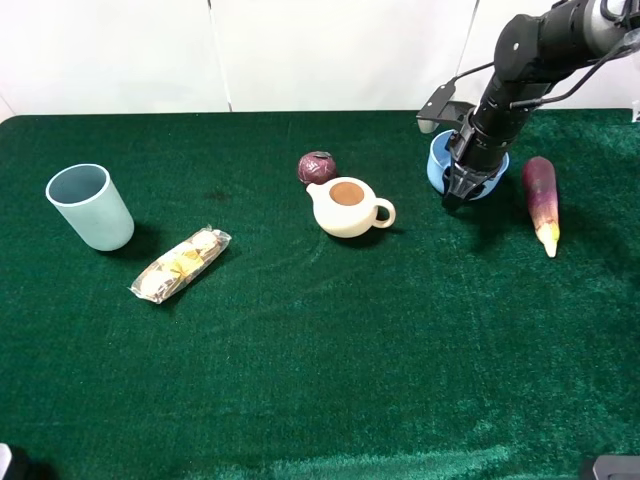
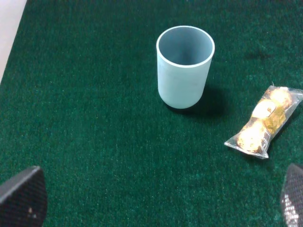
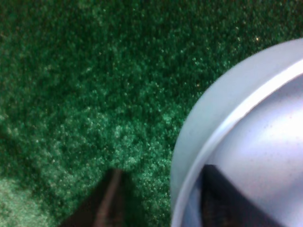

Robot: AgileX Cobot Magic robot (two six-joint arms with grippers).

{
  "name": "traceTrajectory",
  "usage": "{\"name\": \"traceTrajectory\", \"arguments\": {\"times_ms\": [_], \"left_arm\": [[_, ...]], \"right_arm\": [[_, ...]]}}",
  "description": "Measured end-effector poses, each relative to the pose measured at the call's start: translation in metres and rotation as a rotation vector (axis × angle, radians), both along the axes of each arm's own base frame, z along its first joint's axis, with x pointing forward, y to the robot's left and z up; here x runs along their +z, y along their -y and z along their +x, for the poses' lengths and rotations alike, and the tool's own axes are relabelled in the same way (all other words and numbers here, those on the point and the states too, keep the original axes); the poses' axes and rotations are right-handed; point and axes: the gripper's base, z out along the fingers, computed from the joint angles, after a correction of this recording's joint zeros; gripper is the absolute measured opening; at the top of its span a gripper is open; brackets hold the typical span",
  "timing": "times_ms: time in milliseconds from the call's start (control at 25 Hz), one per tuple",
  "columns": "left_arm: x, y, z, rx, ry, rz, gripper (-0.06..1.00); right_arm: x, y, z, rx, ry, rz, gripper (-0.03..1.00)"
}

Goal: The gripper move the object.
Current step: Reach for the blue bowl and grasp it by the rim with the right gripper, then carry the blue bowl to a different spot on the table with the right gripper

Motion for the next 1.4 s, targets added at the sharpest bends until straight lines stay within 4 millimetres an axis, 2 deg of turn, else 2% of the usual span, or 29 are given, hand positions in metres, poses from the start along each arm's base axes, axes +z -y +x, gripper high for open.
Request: {"name": "traceTrajectory", "arguments": {"times_ms": [200,1240,1400], "left_arm": [[0.0,0.0,0.0,0.0,0.0,0.0,0.99],[0.0,0.0,0.0,0.0,0.0,0.0,0.99],[0.0,0.0,0.0,0.0,0.0,0.0,0.99]], "right_arm": [[0.0003,-0.0001,0.0006,0.001,0.004,0.001,-0.02],[0.0006,-0.0002,0.0008,0.001,0.005,0.001,-0.02],[0.0069,-0.0011,0.0037,-0.002,-0.01,0.0,-0.02]]}}
